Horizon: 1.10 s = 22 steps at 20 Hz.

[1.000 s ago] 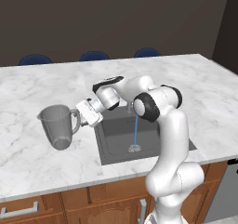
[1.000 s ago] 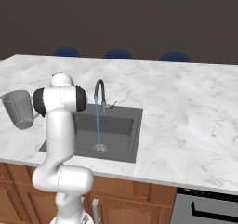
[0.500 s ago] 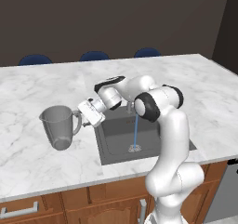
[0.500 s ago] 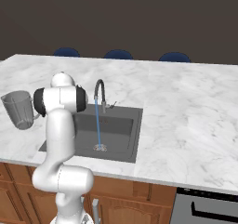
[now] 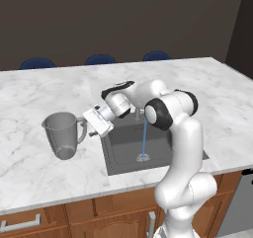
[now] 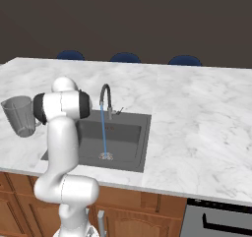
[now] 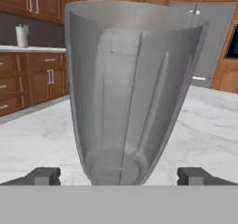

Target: Turn on the sink faucet and place the jug under the water for a few seconds to fill it up.

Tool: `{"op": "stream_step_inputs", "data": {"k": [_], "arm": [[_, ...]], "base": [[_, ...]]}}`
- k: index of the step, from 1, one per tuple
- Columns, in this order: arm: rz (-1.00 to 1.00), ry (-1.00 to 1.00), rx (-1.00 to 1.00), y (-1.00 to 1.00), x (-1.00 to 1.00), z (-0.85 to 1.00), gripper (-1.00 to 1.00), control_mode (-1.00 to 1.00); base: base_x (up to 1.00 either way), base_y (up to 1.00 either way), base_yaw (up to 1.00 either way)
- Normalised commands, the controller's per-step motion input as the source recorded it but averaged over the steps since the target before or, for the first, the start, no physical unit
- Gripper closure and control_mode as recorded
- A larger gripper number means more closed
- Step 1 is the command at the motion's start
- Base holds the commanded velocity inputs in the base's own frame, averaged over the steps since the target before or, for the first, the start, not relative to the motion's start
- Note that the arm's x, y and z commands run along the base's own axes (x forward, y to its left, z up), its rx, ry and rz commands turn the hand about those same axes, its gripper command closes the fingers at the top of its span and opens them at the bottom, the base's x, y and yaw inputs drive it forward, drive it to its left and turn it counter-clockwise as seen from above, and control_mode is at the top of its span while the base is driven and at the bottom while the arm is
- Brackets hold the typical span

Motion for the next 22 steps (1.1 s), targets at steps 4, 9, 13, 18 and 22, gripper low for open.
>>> {"op": "stream_step_inputs", "data": {"k": [4, 9, 13, 18, 22], "arm": [[-0.01, 0.02, 0.00, 0.12, -0.21, 0.19, -1.00, -1.00], [-0.01, 0.03, 0.00, 0.09, -0.15, 0.21, -1.00, -1.00], [-0.03, 0.05, 0.00, 0.15, -0.01, 0.22, -1.00, -1.00], [-0.05, 0.08, 0.00, 0.15, 0.00, 0.08, -1.00, -1.00], [-0.06, 0.06, 0.00, 0.18, -0.02, 0.00, 1.00, -1.00]], "base": [[0.00, 0.00, 0.00], [0.00, 0.00, 0.00], [0.00, 0.00, 0.00], [0.00, 0.00, 0.00], [0.00, 0.00, 0.00]]}}
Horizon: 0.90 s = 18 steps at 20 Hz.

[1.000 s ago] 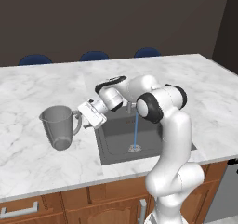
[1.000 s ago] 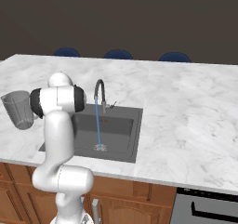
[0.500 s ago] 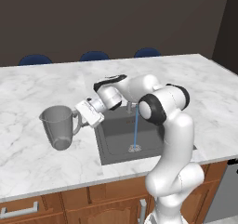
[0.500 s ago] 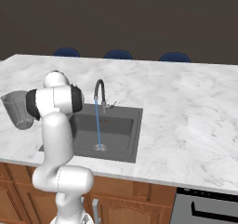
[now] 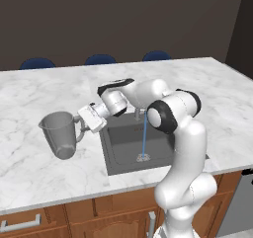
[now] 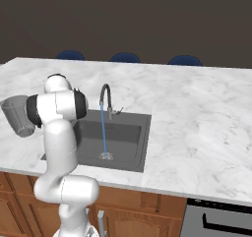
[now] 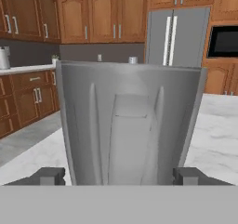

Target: Turn on the sink faucet and place the jug under the water for a few seconds to fill it up.

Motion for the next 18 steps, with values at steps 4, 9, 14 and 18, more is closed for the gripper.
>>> {"op": "stream_step_inputs", "data": {"k": [4, 9, 14, 18], "arm": [[-0.05, 0.02, 0.00, 0.19, -0.01, 0.00, 1.00, -1.00], [-0.03, 0.00, 0.00, 0.05, 0.00, 0.00, 1.00, -1.00], [-0.04, -0.01, 0.00, -0.02, -0.32, 0.01, 1.00, -1.00], [-0.05, -0.02, 0.00, -0.34, -0.63, 0.24, 1.00, -1.00]], "base": [[0.00, 0.00, 0.00], [0.00, 0.00, 0.00], [0.00, 0.00, 0.00], [0.00, 0.00, 0.00]]}}
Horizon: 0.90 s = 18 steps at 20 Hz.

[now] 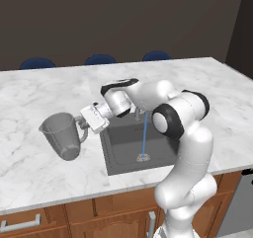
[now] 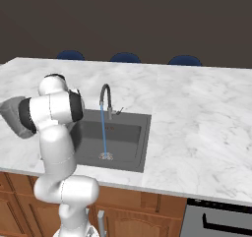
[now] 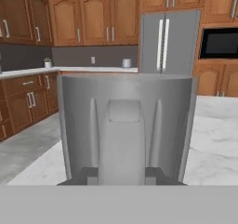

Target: Turn on the sink faucet and place the jug under the water for a few seconds to fill it up.

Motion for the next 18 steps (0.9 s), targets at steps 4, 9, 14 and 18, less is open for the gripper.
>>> {"op": "stream_step_inputs", "data": {"k": [4, 9, 14, 18], "arm": [[-0.07, -0.07, 0.00, -0.84, -0.76, 0.40, 1.00, -1.00], [-0.11, -0.03, 0.02, -1.00, -0.46, 0.54, 1.00, -1.00], [-0.15, 0.00, 0.07, -1.00, -0.40, 0.36, 1.00, -1.00], [-0.18, 0.00, 0.08, -1.00, -0.34, -0.05, 1.00, -1.00]], "base": [[0.00, 0.00, 0.00], [0.00, 0.00, 0.00], [0.00, 0.00, 0.00], [0.00, 0.00, 0.00]]}}
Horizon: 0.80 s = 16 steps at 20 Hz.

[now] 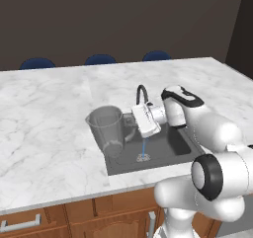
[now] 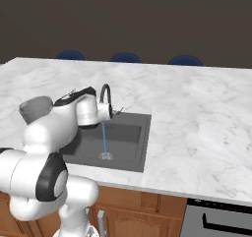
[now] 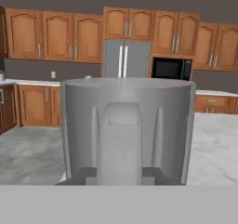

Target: Turn on the sink faucet and place the jug under the water for a few seconds to fill it up.

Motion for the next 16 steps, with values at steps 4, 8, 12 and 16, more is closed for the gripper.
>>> {"op": "stream_step_inputs", "data": {"k": [4, 8, 12, 16], "arm": [[-0.14, 0.00, 0.00, -1.00, -0.21, -0.25, 1.00, -1.00], [-0.11, 0.00, 0.00, -1.00, -0.03, -0.17, 1.00, -1.00], [-0.06, 0.00, 0.00, -1.00, 0.04, -0.12, 1.00, -1.00], [-0.02, 0.00, 0.00, -0.89, 0.20, -0.25, 1.00, -1.00]], "base": [[0.00, 0.00, 0.00], [0.00, 0.00, 0.00], [0.00, 0.00, 0.00], [0.00, 0.00, 0.00]]}}
